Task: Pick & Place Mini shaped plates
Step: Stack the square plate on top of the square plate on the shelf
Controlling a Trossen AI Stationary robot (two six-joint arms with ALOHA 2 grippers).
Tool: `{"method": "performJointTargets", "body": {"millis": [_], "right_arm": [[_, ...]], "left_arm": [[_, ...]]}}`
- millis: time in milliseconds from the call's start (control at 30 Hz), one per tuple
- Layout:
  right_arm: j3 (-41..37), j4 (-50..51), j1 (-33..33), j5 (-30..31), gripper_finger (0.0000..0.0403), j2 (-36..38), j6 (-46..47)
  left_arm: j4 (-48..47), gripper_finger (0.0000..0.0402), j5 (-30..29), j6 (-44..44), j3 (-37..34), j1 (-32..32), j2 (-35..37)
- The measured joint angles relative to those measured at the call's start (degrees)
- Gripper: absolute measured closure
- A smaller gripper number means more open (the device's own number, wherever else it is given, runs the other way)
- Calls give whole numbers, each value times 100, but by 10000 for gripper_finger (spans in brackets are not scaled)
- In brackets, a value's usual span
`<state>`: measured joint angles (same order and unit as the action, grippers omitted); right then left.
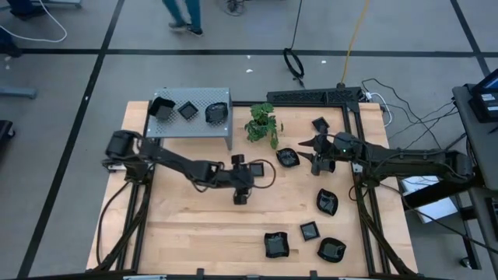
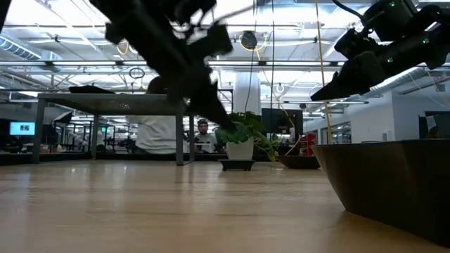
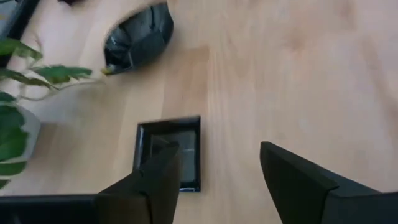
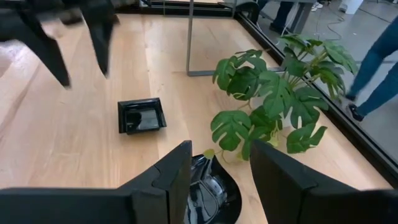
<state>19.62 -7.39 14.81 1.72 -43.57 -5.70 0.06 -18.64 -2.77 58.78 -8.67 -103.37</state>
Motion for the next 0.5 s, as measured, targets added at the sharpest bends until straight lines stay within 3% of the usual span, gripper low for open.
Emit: {"method": "performJointTargets", "body": {"millis": [200,500], "right_arm": [[0,-1,7,1,250,0,1],[0,-6,7,1,250,0,-120]], "left_arm": [[631,204,0,-149,0,230,-680],[770,269,98,-76,9,489,-1043]]}}
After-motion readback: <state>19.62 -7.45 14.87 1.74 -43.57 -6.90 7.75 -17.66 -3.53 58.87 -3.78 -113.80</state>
